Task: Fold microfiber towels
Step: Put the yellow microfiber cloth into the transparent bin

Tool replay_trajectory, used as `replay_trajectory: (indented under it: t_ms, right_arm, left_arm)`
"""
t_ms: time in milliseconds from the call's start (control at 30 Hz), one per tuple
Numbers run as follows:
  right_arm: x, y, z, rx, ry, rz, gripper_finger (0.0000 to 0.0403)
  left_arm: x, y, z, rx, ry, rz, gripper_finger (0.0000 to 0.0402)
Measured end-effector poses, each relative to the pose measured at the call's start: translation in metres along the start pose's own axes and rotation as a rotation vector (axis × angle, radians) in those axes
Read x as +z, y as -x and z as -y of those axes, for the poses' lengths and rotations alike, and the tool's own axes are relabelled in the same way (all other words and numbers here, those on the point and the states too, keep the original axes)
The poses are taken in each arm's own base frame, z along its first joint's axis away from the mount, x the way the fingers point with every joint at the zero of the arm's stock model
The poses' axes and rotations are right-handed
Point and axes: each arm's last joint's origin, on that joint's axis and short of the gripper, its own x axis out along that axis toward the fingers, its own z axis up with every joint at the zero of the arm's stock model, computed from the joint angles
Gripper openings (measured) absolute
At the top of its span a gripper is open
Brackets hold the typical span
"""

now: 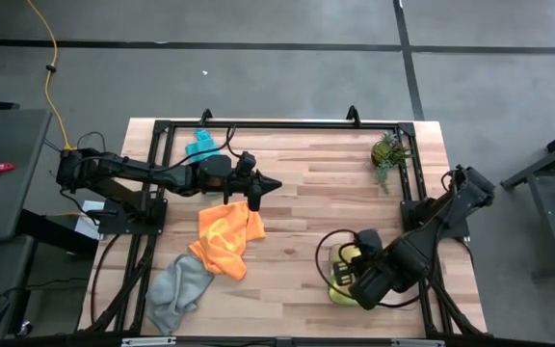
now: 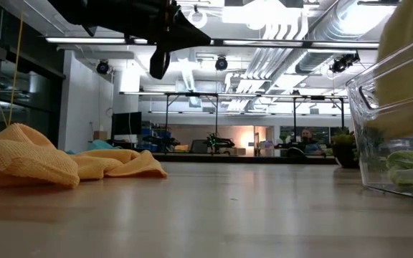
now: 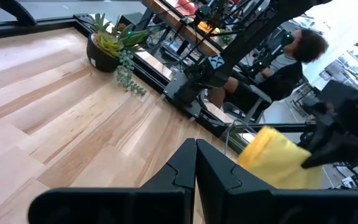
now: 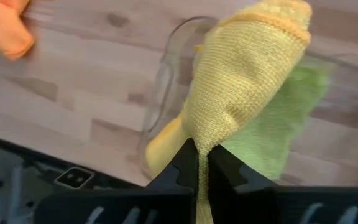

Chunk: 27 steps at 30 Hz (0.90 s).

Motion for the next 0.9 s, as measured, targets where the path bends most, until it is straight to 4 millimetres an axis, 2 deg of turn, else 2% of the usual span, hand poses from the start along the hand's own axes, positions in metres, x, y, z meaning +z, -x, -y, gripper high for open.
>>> replay_trajectory:
  t_ms: [133, 267, 400, 700, 900]
  right_arm:
    - [-0.005, -0.013, -0.003, 0.046, 0.000, -0.017, 0.0000]
    - [-0.004, -0.027, 0.004, 0.002, -0.020, 0.021, 0.0000]
    - [-0.004, -0.032, 0.007, -0.027, -0.026, 0.020, 0.0000]
    - [-0.010, -0.041, 0.019, -0.243, -0.018, -0.036, 0.0000]
    - [-0.023, -0.065, 0.014, -0.347, -0.009, -0.081, 0.0000]
  left_arm:
    - [0.000, 0.000, 0.000, 0.000, -0.029, 0.000, 0.0000]
    - [0.000, 0.000, 0.000, 0.003, -0.032, 0.003, 0.0000]
    - [0.000, 0.000, 0.000, 0.004, -0.032, 0.003, 0.0000]
    - [0.000, 0.000, 0.000, 0.012, -0.032, 0.009, 0.0000]
    - [0.001, 0.000, -0.001, 0.028, -0.032, 0.020, 0.0000]
